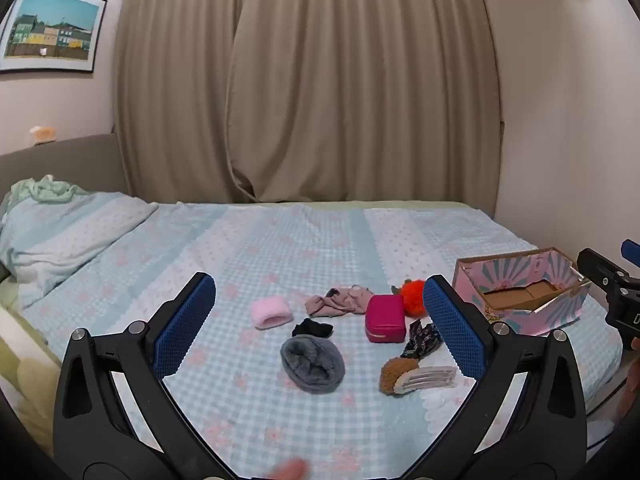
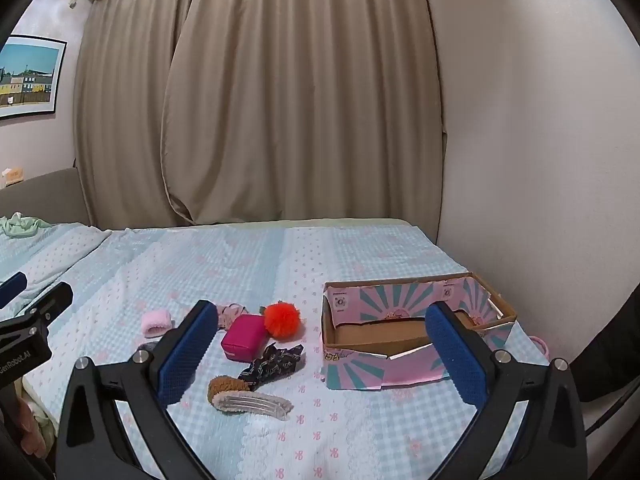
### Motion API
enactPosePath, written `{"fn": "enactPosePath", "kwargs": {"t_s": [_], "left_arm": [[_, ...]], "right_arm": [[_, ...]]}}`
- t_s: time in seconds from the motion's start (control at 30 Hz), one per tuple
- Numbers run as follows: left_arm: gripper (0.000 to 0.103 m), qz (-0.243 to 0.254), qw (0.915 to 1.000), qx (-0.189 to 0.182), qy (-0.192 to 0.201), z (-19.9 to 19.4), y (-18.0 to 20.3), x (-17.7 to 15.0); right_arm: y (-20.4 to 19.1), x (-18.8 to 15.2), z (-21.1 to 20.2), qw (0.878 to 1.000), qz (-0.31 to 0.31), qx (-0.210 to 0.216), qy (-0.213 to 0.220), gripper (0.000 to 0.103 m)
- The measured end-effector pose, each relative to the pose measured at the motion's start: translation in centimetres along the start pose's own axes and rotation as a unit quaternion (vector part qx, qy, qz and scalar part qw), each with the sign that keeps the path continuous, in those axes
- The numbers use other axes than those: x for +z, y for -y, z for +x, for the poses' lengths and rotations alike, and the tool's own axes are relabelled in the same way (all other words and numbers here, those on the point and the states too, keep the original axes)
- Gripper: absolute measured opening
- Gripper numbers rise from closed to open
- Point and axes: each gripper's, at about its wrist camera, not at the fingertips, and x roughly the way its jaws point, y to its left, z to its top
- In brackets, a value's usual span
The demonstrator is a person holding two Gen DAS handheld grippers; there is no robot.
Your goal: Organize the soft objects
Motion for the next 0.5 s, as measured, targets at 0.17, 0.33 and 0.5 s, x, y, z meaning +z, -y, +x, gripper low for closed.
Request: {"fn": "enactPosePath", "kwargs": {"t_s": [0.17,0.33,0.5], "left_arm": [[0.103,0.006,0.9999,0.011,0.003,0.1,-0.1,0.0],[0.103,0.006,0.9998,0.007,0.019,0.1,0.2,-0.3],[0.103,0.006,0.9996,0.006,0.025,-0.7,0.2,0.4]], "right_arm": [[0.4,0.3,0.0,1.0,-0.001,0.0,0.003,0.103],[0.2,0.7,-0.3,1.0,-0.008,-0.005,0.005,0.103],[0.3,0.9,-0.4,1.0,-0.006,-0.003,0.008,0.103]]}}
